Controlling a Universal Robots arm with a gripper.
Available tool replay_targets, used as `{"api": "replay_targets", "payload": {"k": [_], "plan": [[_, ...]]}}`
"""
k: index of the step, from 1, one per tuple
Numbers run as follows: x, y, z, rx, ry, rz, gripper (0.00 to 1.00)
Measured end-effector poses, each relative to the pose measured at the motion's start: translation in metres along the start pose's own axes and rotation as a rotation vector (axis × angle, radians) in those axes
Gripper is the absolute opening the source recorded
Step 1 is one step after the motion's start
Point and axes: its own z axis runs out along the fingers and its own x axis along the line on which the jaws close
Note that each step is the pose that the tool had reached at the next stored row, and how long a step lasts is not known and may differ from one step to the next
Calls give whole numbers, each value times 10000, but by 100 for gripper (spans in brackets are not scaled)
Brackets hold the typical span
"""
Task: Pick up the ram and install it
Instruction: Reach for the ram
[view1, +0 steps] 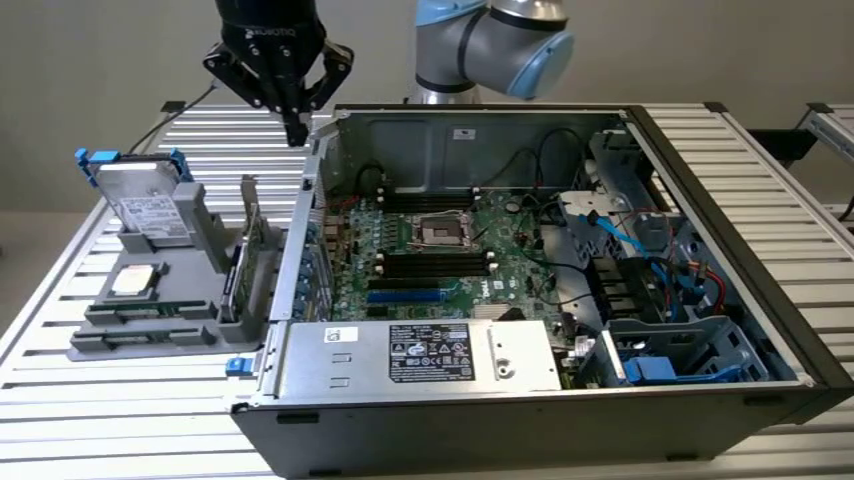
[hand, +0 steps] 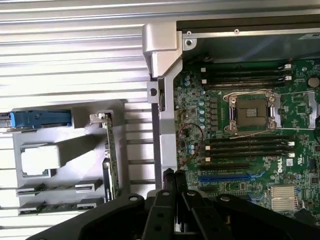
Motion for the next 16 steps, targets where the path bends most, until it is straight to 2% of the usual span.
{"api": "replay_targets", "payload": {"k": [7,9,12,16], "plan": [[264,-20,23,23,317,17,10],[355,-26,31,28,386,21,10],[486,-37,42,31,420,16,10],[668,-50,55,32,437,6,10]]}}
